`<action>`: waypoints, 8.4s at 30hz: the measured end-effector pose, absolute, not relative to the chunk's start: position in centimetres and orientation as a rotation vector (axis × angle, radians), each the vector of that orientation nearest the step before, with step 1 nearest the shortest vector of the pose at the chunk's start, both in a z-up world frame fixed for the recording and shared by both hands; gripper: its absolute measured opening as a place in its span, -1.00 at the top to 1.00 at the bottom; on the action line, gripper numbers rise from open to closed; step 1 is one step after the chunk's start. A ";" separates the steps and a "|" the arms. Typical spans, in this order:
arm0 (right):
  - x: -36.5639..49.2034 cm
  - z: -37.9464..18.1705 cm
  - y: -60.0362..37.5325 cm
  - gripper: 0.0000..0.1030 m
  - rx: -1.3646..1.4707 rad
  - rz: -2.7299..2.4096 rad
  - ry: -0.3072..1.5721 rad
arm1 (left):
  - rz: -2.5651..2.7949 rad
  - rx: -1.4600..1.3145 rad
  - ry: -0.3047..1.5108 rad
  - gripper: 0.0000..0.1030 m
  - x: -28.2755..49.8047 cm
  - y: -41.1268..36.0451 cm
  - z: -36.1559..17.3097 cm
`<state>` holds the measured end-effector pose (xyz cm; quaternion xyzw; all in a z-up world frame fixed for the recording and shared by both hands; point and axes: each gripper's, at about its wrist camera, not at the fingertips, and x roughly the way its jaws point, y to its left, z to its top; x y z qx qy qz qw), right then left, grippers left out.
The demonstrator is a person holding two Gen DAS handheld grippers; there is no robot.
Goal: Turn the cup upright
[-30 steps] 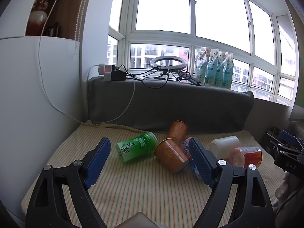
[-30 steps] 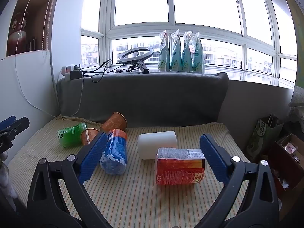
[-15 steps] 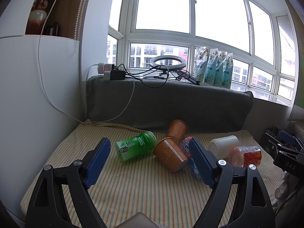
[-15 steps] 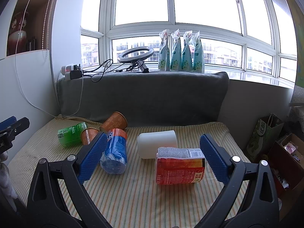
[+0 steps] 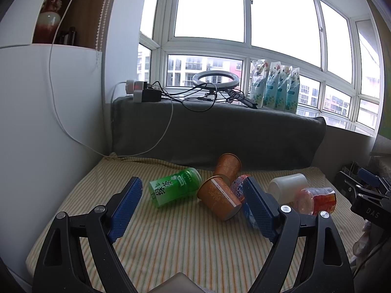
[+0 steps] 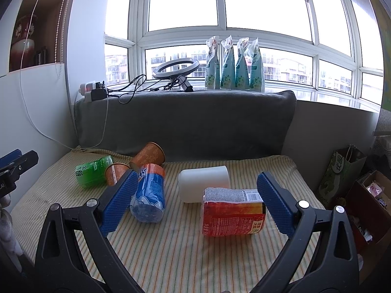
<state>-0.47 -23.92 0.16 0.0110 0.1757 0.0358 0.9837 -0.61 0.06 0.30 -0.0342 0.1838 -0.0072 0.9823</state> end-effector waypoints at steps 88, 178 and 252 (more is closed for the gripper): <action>2.2 -4.7 -35.2 -0.94 0.149 -0.054 0.536 | -0.358 0.092 1.165 -0.22 29.6 -7.5 -6.5; 7.1 -9.2 -18.5 -0.91 0.555 0.602 1.047 | -0.207 -0.277 0.947 -0.39 -3.7 10.0 -6.5; 3.2 -6.7 -16.4 -0.45 0.010 0.444 0.659 | -0.243 -0.240 0.866 -0.39 -3.8 6.3 -4.6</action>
